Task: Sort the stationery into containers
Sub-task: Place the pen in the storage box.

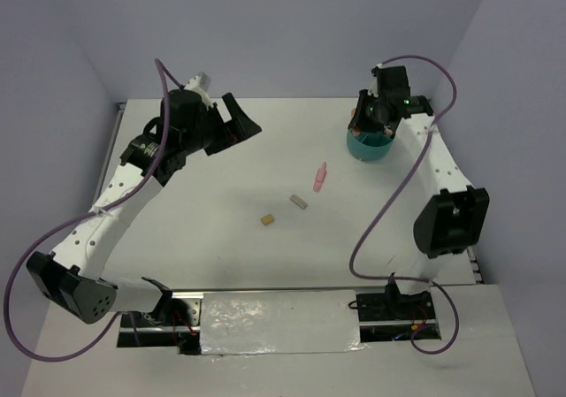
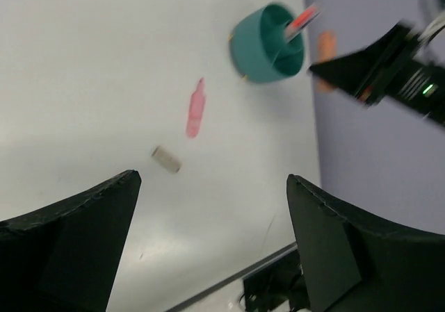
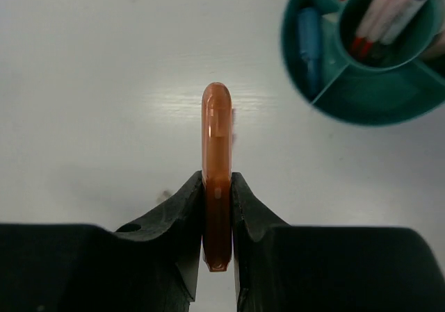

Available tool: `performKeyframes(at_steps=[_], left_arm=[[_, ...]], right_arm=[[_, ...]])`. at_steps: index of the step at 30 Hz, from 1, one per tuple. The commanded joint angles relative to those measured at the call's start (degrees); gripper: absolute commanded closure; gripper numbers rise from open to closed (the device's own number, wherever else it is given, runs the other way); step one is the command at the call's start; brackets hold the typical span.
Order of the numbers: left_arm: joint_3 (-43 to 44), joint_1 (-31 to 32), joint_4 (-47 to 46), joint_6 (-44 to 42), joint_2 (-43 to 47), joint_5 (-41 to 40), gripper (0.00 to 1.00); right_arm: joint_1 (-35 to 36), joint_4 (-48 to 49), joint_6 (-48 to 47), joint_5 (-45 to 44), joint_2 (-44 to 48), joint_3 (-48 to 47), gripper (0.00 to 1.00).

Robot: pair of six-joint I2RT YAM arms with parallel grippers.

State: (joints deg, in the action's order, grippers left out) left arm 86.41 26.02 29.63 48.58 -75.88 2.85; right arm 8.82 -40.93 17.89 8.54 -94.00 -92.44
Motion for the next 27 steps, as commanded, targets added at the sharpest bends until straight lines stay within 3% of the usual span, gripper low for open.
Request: performKeyframes(at_steps=[1, 4, 8, 16, 23, 27], left_arm=[[-5.63, -0.18, 2.45, -1.91, 2.75, 3.38, 0.0], [-8.27, -0.44, 3.15, -2.78, 3.72, 4.87, 0.01], [-9.85, -0.44, 5.35, -5.15, 5.29, 4.01, 0.01], [-12.23, -0.44, 9.22, -7.44, 7.41, 1.1, 0.01], [-14.52, -0.44, 9.31, -9.03, 8.55, 0.22, 0.01], [-14.6, -0.53, 9.22, -9.29, 7.94, 1.1, 0.01]], right_arm=[[-1.96, -13.03, -8.56, -7.39, -6.71, -10.19, 1.0], [-2.32, -17.34, -10.15, -8.45, -12.69, -18.35, 1.0], [-3.01, -17.96, -10.95, -10.73, -14.29, -21.02, 1.0], [-8.2, -4.43, -3.21, -0.36, -2.0, -1.96, 1.0], [-8.38, -3.55, -6.64, 5.61, -0.84, -1.34, 1.0], [-8.38, -5.82, -8.39, 4.48, -4.17, -5.35, 0.96]])
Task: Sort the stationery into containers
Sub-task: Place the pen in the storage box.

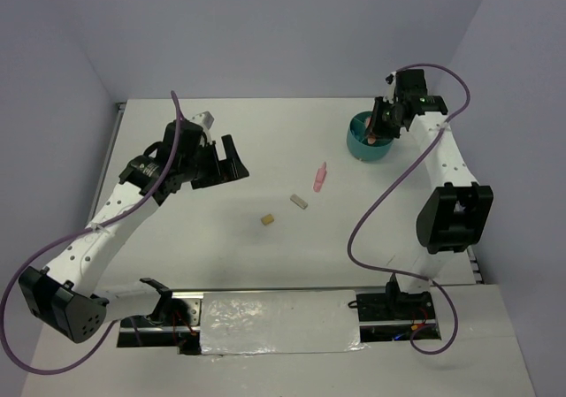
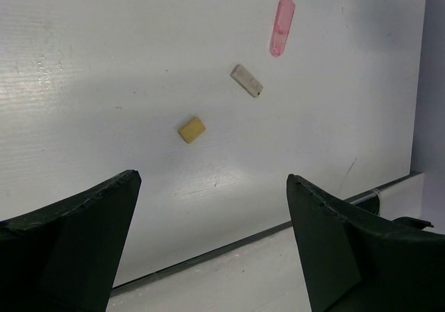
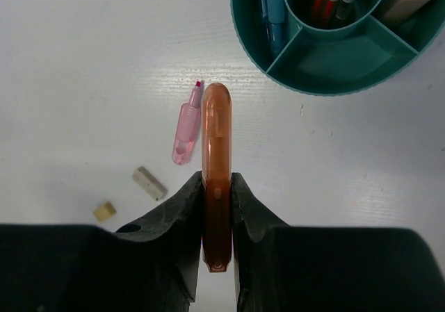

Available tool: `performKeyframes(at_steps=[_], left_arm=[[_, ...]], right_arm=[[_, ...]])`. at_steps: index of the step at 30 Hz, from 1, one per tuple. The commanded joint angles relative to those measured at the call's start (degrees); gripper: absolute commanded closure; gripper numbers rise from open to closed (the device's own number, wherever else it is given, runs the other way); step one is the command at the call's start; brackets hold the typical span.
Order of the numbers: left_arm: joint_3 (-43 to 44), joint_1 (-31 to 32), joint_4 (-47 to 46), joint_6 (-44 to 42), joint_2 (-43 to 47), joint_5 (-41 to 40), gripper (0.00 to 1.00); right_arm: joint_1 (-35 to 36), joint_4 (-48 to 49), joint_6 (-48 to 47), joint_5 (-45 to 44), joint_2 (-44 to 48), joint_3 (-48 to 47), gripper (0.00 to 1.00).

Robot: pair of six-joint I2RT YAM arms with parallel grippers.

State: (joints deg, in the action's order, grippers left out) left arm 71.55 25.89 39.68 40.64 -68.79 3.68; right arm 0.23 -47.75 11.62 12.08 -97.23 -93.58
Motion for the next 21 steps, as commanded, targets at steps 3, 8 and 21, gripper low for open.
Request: performKeyframes(at_steps=[3, 8, 21], left_arm=[[0.52, -0.31, -0.75, -1.62, 0.07, 0.97, 0.01], [0.79, -0.31, -0.13, -2.32, -0.55, 0.45, 0.01], [2.63, -0.4, 0.92, -3.29, -3.8, 1.15, 0.01]], right_arm=[[0.12, -3.31, -3.52, -0.12, -6.73, -10.8, 0.96], [0.21, -3.58, -5.11, -0.83, -11.75, -15.4, 0.94], [0.3, -2.0, -5.47, 0.32, -18.52, -17.95, 0.94]])
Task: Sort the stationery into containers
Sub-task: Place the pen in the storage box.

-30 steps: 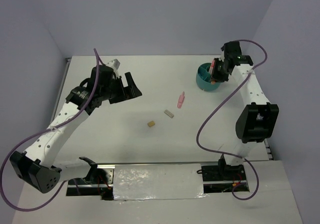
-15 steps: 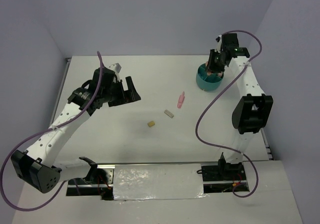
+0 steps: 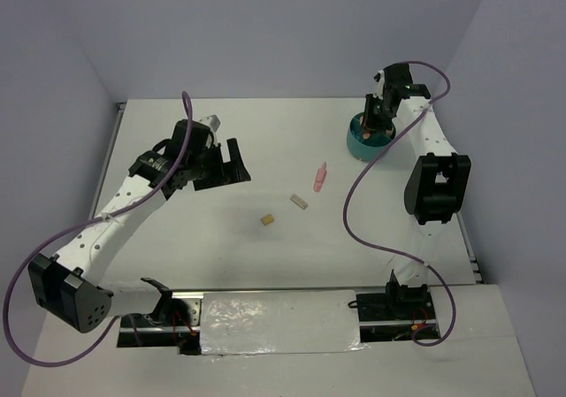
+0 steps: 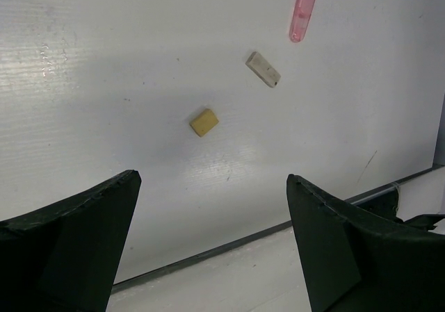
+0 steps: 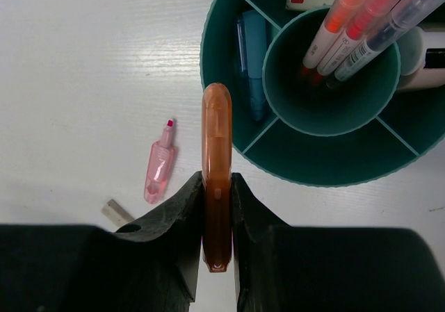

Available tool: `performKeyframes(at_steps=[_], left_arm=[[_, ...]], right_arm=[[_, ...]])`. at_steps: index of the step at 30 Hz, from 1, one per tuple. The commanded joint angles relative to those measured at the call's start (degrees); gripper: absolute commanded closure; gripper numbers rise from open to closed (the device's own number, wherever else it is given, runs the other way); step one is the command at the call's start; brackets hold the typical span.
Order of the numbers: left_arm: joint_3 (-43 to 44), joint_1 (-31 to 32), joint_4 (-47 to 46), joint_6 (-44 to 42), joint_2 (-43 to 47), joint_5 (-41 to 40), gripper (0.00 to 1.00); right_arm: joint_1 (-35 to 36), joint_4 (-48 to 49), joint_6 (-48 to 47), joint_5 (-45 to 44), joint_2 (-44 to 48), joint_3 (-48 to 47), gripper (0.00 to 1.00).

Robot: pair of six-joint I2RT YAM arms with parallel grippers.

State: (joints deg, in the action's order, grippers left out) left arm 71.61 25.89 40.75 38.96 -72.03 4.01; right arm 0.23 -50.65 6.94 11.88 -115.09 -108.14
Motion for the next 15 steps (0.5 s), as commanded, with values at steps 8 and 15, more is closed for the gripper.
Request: performKeyframes(at_steps=[8, 15], left_arm=[[3.27, -0.4, -0.06, -2.48, -1.62, -0.06, 0.01], [4.23, -0.4, 0.64, -2.92, -2.85, -0.06, 0.01]], right_arm=[[0.3, 1.87, -0.87, -0.36, -0.14, -2.17, 0.92], [0.3, 2.58, -0.88, -0.63, 0.65, -0.85, 0.92]])
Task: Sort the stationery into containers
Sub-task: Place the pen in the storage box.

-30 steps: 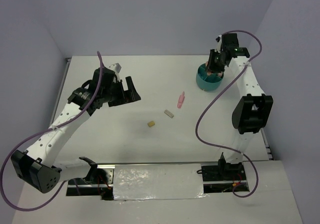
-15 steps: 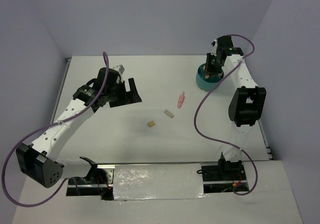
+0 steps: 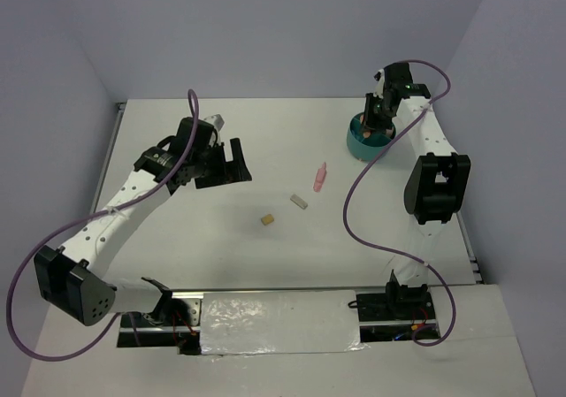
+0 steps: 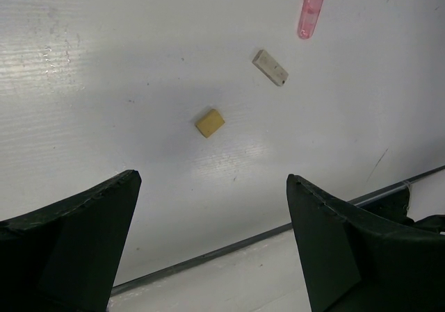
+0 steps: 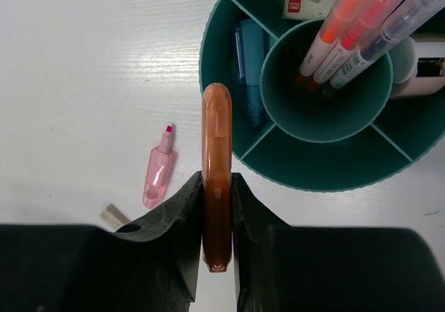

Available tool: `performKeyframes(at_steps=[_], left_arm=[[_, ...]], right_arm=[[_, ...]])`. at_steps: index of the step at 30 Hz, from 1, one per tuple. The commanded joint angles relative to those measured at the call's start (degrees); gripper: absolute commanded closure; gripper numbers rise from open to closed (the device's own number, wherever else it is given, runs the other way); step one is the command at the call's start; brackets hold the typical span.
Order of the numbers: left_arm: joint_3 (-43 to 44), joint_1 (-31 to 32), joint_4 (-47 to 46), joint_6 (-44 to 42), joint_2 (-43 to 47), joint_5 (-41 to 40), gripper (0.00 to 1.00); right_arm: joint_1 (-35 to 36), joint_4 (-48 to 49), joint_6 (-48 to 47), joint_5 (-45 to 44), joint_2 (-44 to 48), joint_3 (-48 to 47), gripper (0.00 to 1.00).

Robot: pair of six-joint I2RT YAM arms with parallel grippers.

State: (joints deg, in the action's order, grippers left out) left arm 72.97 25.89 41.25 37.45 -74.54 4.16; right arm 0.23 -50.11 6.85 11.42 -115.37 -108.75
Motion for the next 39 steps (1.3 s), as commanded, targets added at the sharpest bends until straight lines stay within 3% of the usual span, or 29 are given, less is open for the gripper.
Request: performKeyframes(at_steps=[1, 39], left_arm=[[3.05, -0.4, 0.23, -1.42, -0.34, -0.3, 0.01], [0.68, -0.4, 1.37, -0.19, 4.14, -1.61, 0.01]], right_arm=[[0.21, 2.03, -0.79, -0.26, 1.03, -0.24, 0.92], [0.3, 1.77, -1.14, 1.5, 2.61, 0.55, 0.92]])
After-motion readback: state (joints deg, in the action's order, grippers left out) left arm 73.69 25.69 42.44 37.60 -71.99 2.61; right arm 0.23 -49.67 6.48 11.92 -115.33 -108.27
